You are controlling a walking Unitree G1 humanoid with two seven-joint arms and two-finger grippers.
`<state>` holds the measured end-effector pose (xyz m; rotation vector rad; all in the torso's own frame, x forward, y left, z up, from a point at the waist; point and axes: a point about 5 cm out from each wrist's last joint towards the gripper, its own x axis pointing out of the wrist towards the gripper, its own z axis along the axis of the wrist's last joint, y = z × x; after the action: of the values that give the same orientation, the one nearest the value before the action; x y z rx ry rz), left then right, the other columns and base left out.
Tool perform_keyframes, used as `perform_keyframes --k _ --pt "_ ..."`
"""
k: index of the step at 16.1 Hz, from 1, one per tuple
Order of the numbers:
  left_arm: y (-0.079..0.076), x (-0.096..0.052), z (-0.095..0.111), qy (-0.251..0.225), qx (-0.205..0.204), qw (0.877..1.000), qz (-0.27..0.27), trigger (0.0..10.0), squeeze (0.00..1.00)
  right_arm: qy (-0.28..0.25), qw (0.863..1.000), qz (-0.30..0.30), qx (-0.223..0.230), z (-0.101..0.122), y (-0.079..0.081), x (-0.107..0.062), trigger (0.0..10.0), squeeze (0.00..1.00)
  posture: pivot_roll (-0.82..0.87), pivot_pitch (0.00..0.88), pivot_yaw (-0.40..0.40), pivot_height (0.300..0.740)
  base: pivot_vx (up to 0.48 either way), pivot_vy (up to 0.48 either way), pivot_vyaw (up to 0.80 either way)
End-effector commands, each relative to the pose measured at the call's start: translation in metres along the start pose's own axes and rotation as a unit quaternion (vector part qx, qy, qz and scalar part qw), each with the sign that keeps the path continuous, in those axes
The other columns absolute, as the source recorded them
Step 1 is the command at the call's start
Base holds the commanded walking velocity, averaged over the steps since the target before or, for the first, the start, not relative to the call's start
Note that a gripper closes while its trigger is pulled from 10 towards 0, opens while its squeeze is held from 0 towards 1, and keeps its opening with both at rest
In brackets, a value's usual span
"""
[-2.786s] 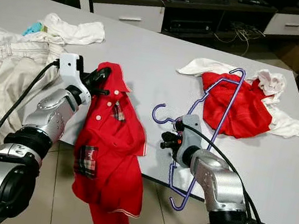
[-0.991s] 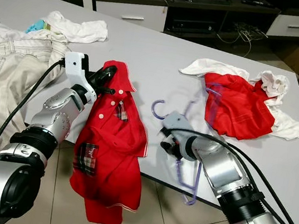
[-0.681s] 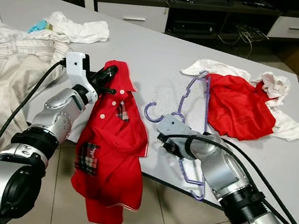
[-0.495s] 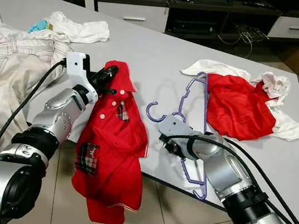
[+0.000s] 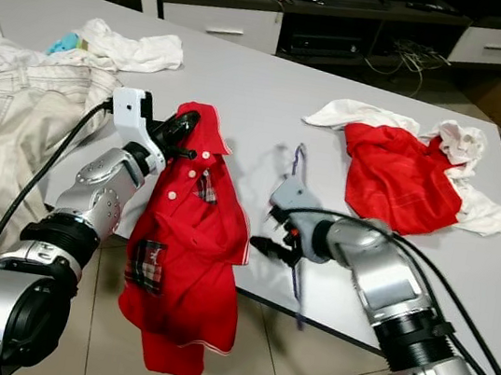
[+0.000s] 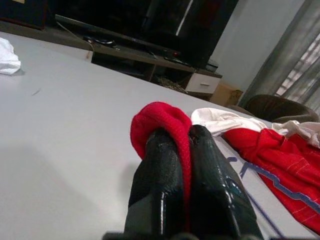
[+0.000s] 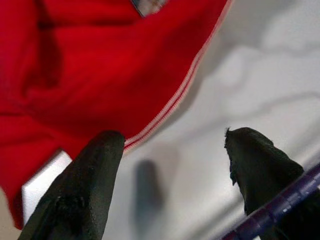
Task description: Hang hanger
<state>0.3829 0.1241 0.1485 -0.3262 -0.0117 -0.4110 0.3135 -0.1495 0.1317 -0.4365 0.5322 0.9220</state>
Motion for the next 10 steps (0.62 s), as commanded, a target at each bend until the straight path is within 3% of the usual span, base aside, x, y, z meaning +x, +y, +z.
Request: perform_keyframes --k 1,3,4,5,6,7,9,10 --pt "-0.004 0.003 0.009 -0.017 0.008 1.000 -0.010 0.0 0.00 -0.016 1.000 0.004 -0.001 0.007 -0.001 -0.005 10.0 0.00 -0.06 0.000 -0.007 0.740 0.000 0.000 0.00" --pt "-0.004 0.003 0.009 -0.017 0.008 1.000 -0.010 0.0 0.00 -0.017 1.000 0.010 -0.007 0.008 -0.001 -0.006 10.0 0.00 -0.06 0.000 -0.006 0.740 0.000 0.000 0.00" --pt "-0.005 0.003 0.009 -0.016 0.008 1.000 -0.012 0.0 0.00 0.028 0.995 0.018 -0.092 0.002 0.001 -0.011 10.0 0.00 -0.07 0.000 -0.001 0.740 0.000 0.000 0.00" --pt "-0.005 0.004 0.009 -0.016 0.008 1.000 -0.014 0.0 0.00 0.063 0.987 0.010 -0.144 -0.003 0.000 -0.013 10.0 0.00 -0.07 0.000 -0.001 0.740 0.000 0.000 0.00" --pt "-0.006 0.004 0.010 -0.016 0.008 1.000 -0.014 0.0 0.00 0.072 0.985 0.005 -0.155 -0.004 -0.002 -0.014 10.0 0.00 -0.07 0.000 -0.001 0.740 0.000 0.000 0.00" --pt "-0.006 0.004 0.010 -0.017 0.008 1.000 -0.015 0.0 0.00 0.121 0.962 -0.039 -0.241 -0.008 -0.012 -0.018 10.0 0.00 -0.07 0.000 -0.001 0.740 0.000 0.000 0.00" --pt "-0.006 0.004 0.010 -0.017 0.008 1.000 -0.015 0.0 0.00 0.142 0.944 -0.060 -0.293 -0.008 -0.018 -0.020 10.0 0.00 -0.07 0.000 0.000 0.740 0.000 0.000 0.00" --pt "-0.006 0.004 0.010 -0.017 0.008 1.000 -0.015 0.0 0.00 0.139 0.926 -0.067 -0.344 0.000 -0.017 -0.021 10.0 0.00 -0.07 0.000 0.000 0.740 0.000 0.000 0.00"
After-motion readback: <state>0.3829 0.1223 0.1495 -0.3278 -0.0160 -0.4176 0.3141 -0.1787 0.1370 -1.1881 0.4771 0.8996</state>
